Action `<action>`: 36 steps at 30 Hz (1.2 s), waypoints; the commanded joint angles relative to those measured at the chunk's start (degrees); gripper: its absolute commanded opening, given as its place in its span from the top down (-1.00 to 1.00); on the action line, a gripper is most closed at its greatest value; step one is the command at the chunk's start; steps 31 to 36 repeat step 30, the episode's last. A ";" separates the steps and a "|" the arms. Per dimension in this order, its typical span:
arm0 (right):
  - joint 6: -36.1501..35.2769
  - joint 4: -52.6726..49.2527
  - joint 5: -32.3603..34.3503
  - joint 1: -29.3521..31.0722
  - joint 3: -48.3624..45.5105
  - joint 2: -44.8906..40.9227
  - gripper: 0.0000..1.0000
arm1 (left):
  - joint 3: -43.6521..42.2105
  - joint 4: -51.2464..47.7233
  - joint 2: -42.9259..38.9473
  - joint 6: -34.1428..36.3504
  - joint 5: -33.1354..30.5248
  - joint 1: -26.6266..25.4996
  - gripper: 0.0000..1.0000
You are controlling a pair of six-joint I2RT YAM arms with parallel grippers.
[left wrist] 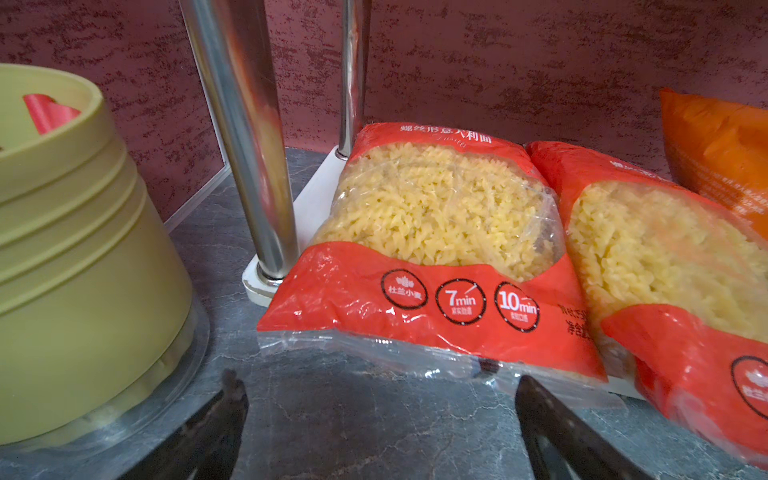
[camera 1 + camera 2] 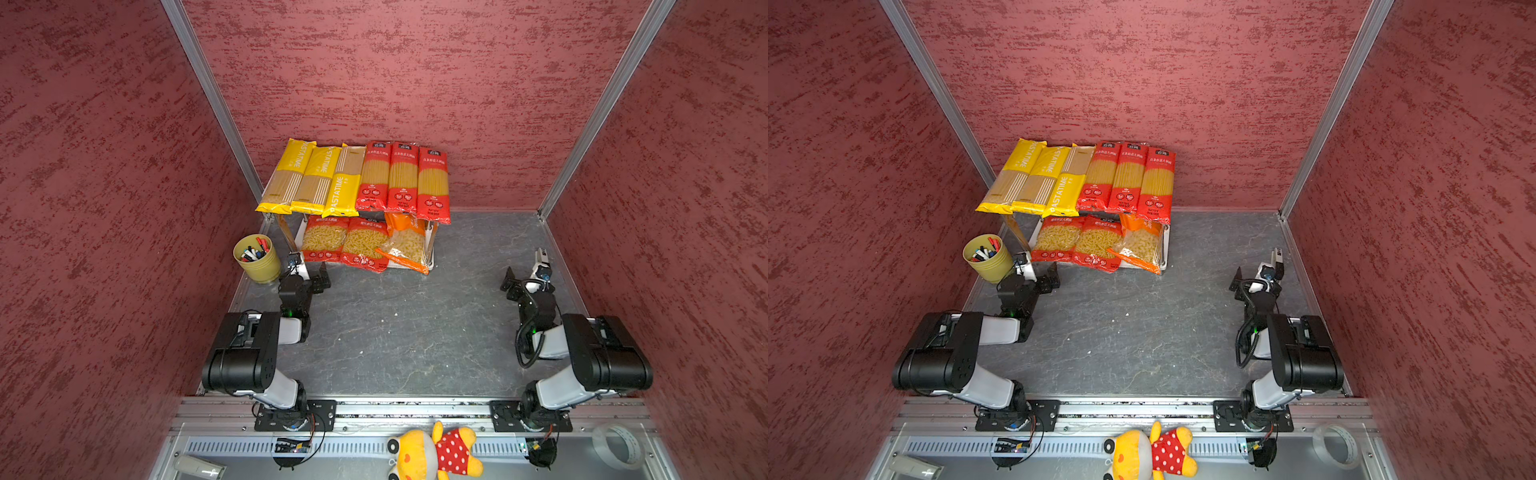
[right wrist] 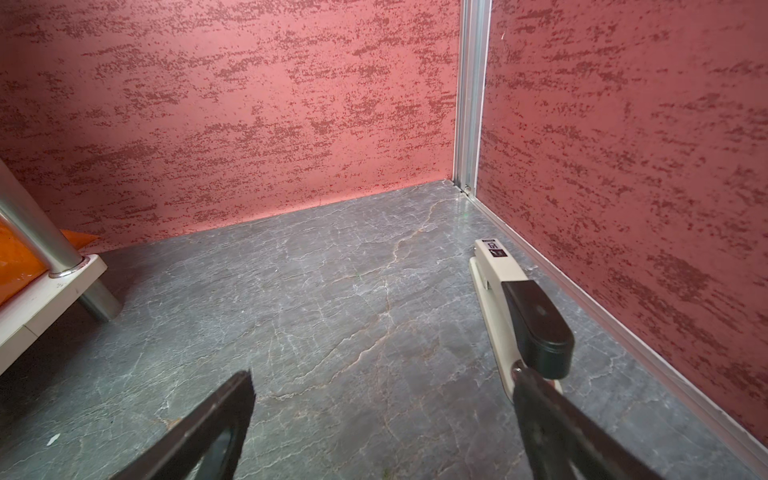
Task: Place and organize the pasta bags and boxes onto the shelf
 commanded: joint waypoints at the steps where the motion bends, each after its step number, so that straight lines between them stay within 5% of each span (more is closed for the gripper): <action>1: -0.51 1.55 0.26 0.31 0.76 -0.08 -0.98 | 0.38 -0.35 -0.02 1.14 -0.44 -0.19 -0.99; 36: -0.42 0.77 0.70 0.39 1.08 -0.07 -0.97 | 0.61 -0.61 0.13 1.92 -0.38 -0.70 -0.99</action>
